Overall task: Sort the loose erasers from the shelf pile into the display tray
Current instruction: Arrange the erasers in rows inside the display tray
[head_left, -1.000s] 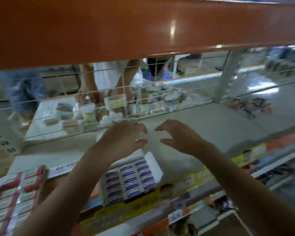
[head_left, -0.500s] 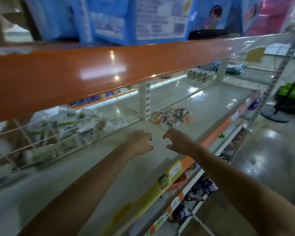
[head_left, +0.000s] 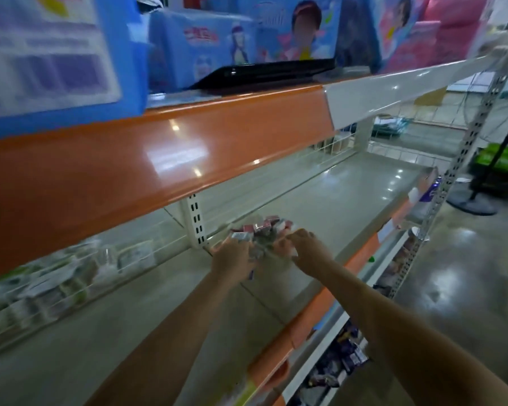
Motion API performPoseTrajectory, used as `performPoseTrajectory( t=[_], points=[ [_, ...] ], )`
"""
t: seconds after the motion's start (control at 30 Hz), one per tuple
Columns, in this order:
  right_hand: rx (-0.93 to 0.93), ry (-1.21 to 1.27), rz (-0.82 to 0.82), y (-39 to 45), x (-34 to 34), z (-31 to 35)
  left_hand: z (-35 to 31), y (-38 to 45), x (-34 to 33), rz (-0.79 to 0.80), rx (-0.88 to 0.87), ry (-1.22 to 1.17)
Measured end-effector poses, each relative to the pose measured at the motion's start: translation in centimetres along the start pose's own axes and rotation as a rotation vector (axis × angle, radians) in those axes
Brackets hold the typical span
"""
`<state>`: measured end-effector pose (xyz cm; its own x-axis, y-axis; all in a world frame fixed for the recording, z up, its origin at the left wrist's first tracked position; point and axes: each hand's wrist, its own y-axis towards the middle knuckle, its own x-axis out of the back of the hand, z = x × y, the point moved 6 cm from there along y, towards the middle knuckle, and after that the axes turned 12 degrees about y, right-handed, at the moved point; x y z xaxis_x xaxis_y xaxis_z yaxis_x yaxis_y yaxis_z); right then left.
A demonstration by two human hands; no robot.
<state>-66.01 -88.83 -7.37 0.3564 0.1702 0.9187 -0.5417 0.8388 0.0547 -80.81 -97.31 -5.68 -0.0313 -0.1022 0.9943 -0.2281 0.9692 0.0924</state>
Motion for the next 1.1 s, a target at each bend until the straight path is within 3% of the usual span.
performPoseTrajectory(
  t=[0.17, 0.4, 0.63, 0.83, 0.93, 1.1],
  points=[
    [-0.031, 0.105, 0.022, 2.3, -0.2, -1.0, -0.1, 0.9, -1.1, -0.089, 0.031, 0.002],
    [-0.009, 0.202, -0.026, 2.0, -1.0, -2.3, 0.5, 0.1, -1.6, -0.076, 0.041, 0.023],
    [0.031, 0.213, 0.05, 0.6, -1.4, -2.5, 0.4, 0.0, -0.7, -0.046, -0.065, 0.193],
    [0.043, 0.177, 0.073, -0.4, -1.3, -1.4, 0.9, 0.5, -1.0, -0.157, -0.096, 0.244],
    [0.025, 0.202, 0.053, -1.0, -1.2, -1.0, 1.5, 0.2, -0.7, -0.213, -0.072, 0.135],
    [0.082, 0.323, 0.019, -2.5, -1.7, 0.7, 2.4, -2.2, 0.1, -0.246, 0.004, -0.253]
  ],
)
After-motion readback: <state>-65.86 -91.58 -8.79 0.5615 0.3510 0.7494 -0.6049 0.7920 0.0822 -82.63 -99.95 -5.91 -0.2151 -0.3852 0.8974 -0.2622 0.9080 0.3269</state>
